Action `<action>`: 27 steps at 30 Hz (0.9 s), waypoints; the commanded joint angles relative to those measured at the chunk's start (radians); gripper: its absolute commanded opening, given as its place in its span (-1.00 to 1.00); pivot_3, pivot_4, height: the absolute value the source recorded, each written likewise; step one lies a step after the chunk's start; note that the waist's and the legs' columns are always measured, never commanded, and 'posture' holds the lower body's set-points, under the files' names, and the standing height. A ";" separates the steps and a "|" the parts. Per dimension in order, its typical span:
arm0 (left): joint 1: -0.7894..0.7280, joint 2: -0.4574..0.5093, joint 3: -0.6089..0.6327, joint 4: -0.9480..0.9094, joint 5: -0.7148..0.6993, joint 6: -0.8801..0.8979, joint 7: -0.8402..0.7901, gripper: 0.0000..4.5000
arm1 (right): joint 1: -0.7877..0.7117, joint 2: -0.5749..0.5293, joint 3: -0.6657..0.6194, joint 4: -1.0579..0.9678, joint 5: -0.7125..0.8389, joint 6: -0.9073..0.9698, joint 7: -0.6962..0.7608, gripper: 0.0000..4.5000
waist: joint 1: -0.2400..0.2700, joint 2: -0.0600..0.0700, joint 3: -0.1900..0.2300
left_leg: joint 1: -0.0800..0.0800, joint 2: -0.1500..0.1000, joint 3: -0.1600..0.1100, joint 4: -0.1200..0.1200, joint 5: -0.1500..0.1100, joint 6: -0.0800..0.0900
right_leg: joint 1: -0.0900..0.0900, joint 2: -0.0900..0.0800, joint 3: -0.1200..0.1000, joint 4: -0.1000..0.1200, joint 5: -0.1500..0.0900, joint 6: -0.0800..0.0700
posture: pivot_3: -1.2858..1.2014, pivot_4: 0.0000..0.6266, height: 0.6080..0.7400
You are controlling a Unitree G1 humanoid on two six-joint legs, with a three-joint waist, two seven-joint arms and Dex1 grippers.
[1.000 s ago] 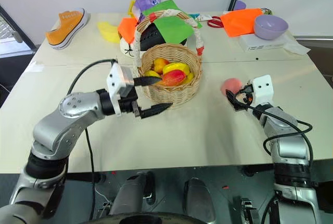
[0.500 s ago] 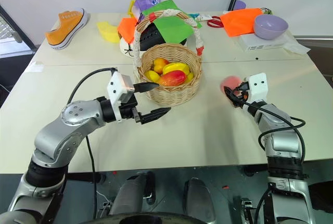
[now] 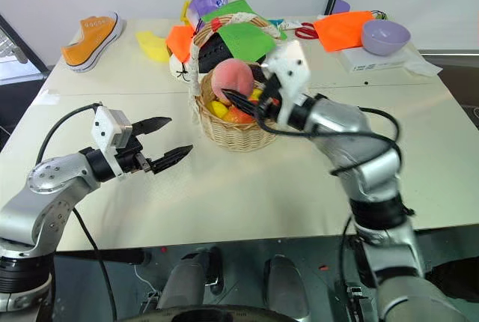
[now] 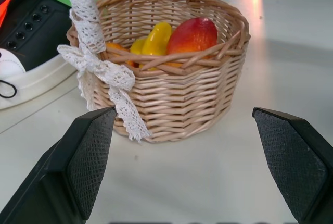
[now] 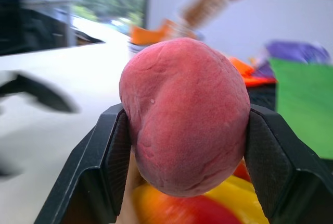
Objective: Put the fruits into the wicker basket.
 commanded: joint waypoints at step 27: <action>-0.082 -0.062 -0.060 -0.075 -0.044 0.008 0.086 1.00 | 0.005 0.016 -0.204 0.355 -0.133 -0.308 -0.002 0.18 | 0.001 0.001 0.001 | 0.001 0.001 0.002 0.000 0.001 0.000 | 0.000 0.006 0.000 0.002 0.002 0.004 | 0.03 -0.52 0.90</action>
